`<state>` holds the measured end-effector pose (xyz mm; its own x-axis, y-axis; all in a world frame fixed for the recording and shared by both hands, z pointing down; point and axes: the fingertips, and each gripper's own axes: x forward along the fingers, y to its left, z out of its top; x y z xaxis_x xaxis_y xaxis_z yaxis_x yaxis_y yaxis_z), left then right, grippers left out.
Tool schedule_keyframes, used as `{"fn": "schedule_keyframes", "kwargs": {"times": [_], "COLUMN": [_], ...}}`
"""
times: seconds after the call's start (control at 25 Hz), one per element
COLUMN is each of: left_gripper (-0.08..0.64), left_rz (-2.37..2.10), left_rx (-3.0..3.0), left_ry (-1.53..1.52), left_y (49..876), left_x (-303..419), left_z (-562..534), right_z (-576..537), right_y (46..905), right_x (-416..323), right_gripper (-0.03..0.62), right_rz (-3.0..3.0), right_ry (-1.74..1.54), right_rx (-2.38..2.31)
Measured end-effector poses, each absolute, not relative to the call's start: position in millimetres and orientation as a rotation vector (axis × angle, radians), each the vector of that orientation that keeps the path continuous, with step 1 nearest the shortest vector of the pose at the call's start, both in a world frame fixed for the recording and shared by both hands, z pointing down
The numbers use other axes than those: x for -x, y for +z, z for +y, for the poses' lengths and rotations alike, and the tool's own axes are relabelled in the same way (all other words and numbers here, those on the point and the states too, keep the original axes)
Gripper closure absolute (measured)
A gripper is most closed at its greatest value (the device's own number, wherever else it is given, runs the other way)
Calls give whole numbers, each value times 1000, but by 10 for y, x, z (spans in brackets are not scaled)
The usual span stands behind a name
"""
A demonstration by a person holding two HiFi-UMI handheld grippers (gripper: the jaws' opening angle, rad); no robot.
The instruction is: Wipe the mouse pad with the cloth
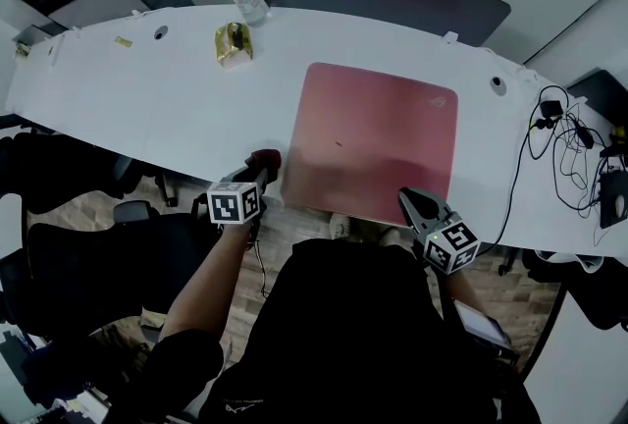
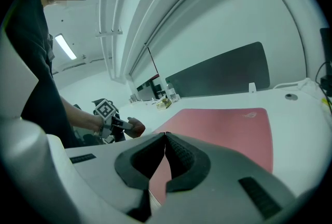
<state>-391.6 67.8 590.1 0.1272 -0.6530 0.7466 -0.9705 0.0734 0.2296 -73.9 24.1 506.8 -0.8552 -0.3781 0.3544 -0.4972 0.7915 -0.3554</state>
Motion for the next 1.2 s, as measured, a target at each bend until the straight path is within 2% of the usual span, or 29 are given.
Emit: {"fn": "schedule_keyframes", "kwargs": {"times": [0.24, 1.2], "left_gripper": [474, 477], "left_rz": [-1577, -1320], "left_rx": [-1673, -1768], "left_ry": [725, 675], "left_y": [5943, 6165], "left_x": [3722, 2791], "left_z": [489, 286], "right_z": [244, 181], "right_y": [5036, 5057], "right_x": [693, 205], "right_gripper": [566, 566], "right_rz": [-2697, -2662], "right_ry": [639, 686], "right_rx": [-742, -986]}}
